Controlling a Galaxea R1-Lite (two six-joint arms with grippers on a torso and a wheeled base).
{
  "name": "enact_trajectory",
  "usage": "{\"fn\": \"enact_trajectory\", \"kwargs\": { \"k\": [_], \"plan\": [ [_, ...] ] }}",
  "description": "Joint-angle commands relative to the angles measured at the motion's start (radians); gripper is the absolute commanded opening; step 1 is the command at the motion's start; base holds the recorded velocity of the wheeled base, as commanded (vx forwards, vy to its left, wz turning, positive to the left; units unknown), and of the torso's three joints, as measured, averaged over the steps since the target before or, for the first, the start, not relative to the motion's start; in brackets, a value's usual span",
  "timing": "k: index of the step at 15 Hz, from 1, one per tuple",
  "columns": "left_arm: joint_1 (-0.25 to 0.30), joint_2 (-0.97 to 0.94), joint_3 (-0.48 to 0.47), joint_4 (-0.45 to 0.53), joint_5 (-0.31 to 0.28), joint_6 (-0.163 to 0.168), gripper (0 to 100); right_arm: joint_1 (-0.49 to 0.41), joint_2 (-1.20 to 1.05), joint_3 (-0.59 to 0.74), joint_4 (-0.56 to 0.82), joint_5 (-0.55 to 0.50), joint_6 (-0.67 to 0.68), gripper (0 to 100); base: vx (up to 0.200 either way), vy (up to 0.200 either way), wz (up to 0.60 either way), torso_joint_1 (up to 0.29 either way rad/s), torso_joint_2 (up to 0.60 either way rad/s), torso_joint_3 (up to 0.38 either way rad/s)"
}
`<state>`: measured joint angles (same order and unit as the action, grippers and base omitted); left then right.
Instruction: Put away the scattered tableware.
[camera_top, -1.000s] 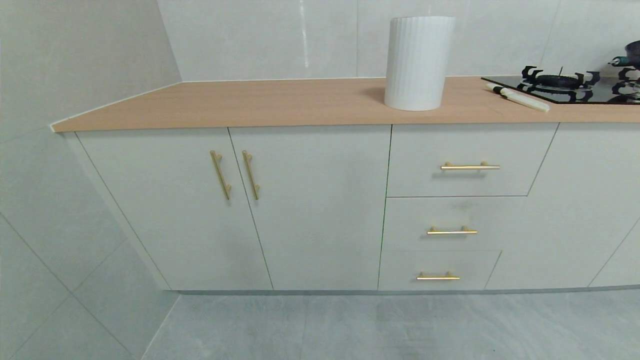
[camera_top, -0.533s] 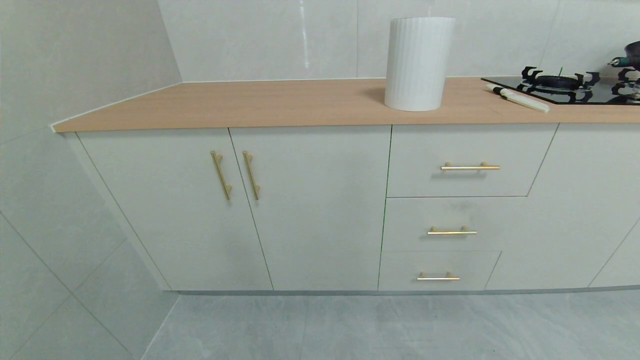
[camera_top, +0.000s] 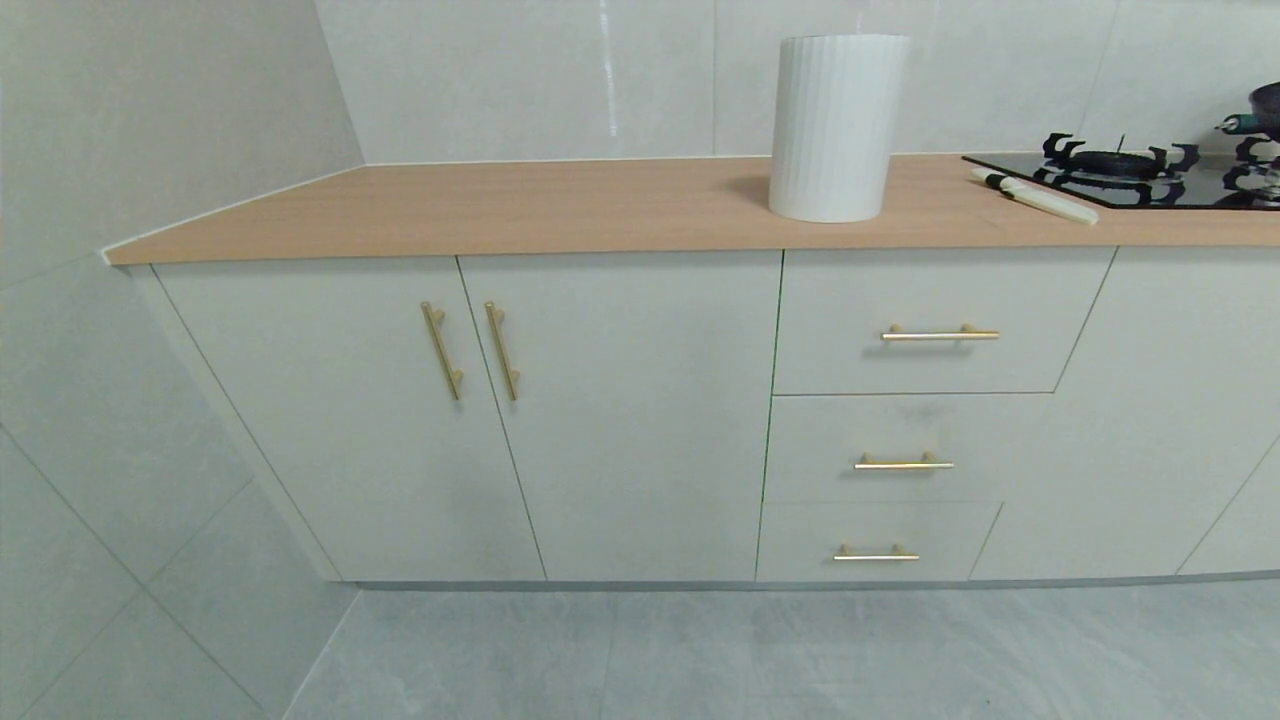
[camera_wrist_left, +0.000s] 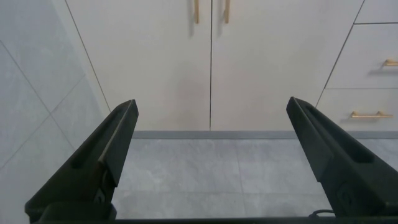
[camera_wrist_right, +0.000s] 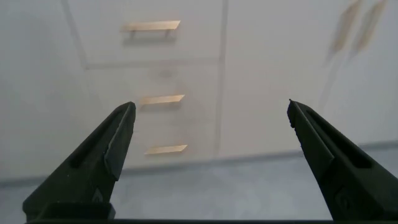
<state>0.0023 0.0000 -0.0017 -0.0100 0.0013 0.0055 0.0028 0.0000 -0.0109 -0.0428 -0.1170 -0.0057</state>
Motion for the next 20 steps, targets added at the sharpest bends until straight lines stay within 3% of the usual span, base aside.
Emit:
{"fn": "enact_trajectory", "kwargs": {
  "k": [1,8,13,20],
  "plan": [
    [0.001,0.0,0.0,-0.001,0.0,-0.001,100,0.0,0.0,0.009,0.049,0.042,0.018,100,0.0,0.0,0.0,0.0,0.0,0.0],
    [0.001,0.0,0.0,-0.001,0.0,0.004,100,0.002,0.0,0.009,0.044,0.068,0.013,100,0.0,0.0,0.0,0.0,0.0,0.0],
    [0.001,0.0,-0.001,-0.001,0.016,-0.013,100,0.002,0.0,0.009,0.044,0.068,0.015,100,0.0,0.0,0.0,0.0,0.0,0.0],
    [0.001,0.0,-0.001,-0.001,0.014,-0.012,100,0.0,0.0,0.009,0.044,0.069,0.015,100,0.2,0.0,0.0,0.003,0.0,0.002]
  ]
}}
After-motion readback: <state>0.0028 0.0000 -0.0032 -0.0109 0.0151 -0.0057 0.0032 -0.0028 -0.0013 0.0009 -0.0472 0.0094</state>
